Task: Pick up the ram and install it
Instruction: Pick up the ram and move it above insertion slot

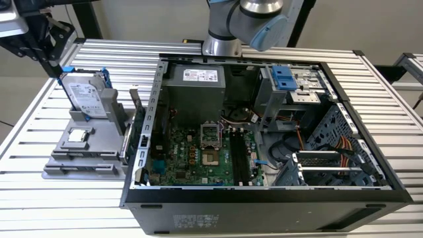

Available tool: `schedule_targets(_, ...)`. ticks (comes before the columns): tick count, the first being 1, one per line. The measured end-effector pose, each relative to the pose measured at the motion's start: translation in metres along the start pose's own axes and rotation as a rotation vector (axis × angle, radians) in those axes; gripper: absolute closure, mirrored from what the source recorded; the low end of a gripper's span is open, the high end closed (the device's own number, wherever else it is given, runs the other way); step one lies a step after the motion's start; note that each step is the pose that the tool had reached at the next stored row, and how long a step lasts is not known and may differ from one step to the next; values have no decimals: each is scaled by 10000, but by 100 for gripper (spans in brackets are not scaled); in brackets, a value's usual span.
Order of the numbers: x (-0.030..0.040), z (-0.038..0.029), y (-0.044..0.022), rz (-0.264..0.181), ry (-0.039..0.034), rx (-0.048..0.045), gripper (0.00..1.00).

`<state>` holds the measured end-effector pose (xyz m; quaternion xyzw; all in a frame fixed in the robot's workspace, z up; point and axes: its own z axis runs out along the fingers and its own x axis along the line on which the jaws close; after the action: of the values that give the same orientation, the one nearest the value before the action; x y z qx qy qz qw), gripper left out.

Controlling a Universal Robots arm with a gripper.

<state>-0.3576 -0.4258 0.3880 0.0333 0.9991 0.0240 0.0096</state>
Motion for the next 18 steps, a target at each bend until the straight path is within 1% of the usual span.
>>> schedule_targets(7,7,1,-27,0,1,1,100)
schedule_targets(10,8,1,-51,-1,0,0,100)
schedule_targets(18,1,-3,-187,-1,0,0,100)
